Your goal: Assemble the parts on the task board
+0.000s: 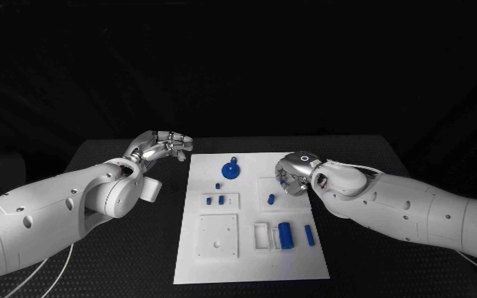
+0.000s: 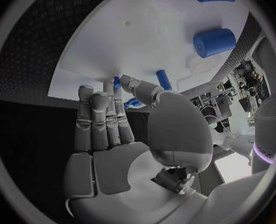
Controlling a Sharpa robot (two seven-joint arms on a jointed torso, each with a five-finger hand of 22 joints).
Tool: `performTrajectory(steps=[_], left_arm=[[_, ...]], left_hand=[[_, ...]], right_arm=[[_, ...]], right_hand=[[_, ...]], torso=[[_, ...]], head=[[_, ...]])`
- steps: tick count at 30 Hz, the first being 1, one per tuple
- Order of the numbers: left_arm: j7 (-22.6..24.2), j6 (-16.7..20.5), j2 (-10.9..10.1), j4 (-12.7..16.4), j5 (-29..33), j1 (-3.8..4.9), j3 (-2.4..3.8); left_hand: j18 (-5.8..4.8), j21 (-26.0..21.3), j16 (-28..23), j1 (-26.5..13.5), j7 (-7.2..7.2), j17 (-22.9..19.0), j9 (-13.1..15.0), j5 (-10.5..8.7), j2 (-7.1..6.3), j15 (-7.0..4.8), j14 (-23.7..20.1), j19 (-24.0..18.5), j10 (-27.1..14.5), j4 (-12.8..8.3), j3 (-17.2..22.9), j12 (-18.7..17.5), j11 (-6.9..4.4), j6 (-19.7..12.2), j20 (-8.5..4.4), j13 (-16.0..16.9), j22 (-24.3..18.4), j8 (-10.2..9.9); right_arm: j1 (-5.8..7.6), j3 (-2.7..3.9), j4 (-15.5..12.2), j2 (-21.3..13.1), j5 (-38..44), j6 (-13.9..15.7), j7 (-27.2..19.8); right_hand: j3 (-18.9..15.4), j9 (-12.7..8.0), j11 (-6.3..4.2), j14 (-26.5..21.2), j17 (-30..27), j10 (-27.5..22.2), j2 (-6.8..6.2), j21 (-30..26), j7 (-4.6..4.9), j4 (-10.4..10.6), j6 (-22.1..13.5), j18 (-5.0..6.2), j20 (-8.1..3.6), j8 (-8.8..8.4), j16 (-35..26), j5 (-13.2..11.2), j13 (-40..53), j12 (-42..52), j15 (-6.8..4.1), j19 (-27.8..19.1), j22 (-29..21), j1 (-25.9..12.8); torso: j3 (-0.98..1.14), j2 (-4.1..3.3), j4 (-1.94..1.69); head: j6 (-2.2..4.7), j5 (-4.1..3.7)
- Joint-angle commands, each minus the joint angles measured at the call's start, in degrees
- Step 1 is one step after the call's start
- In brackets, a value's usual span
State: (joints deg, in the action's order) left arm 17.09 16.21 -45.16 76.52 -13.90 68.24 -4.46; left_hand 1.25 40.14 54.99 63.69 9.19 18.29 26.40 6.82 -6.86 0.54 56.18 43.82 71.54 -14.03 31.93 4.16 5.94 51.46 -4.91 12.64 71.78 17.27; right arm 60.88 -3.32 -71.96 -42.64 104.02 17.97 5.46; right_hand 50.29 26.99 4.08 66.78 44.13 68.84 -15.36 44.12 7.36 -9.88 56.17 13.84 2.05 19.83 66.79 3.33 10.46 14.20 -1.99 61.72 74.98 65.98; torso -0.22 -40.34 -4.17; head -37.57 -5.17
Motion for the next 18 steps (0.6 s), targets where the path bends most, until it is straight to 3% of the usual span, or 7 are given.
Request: performTrajectory(steps=[1,18], left_arm=[[0.48,-0.62,0.08,0.10,0.45,0.08,0.04],[0.15,-0.59,0.21,-0.03,0.45,0.08,0.04]], left_hand=[[0.30,-0.34,-0.38,-0.34,0.00,0.04,0.01,0.09,0.07,0.12,0.39,0.08,-0.53,-0.10,-0.40,-0.22,-0.03,-0.48,-0.11,-0.04,0.00,0.11],[0.33,-0.42,-0.52,-0.27,0.04,0.10,0.00,0.16,0.04,0.13,0.46,0.11,-0.68,-0.17,-0.42,-0.23,0.02,-0.63,-0.10,-0.05,0.05,0.07]], right_arm=[[-0.66,-0.43,0.35,0.28,1.11,-2.19,0.04],[-1.15,-0.86,0.26,0.66,4.98,-2.19,1.79]], right_hand=[[0.42,0.10,-0.08,0.17,-0.01,0.52,0.82,0.22,-0.02,0.02,0.57,1.16,-0.11,0.25,0.34,-0.32,-0.08,-0.44,-0.36,0.45,1.16,0.07],[1.06,0.50,-1.09,1.43,0.32,3.50,2.81,1.29,-1.07,-2.12,3.15,1.16,-0.87,1.26,1.31,-0.18,0.81,-0.62,-1.36,1.73,1.23,1.21]], torso=[[0.00,0.02,0.03],[0.00,0.03,0.06]], head=[[-0.07,-0.06],[-0.35,-0.22]])
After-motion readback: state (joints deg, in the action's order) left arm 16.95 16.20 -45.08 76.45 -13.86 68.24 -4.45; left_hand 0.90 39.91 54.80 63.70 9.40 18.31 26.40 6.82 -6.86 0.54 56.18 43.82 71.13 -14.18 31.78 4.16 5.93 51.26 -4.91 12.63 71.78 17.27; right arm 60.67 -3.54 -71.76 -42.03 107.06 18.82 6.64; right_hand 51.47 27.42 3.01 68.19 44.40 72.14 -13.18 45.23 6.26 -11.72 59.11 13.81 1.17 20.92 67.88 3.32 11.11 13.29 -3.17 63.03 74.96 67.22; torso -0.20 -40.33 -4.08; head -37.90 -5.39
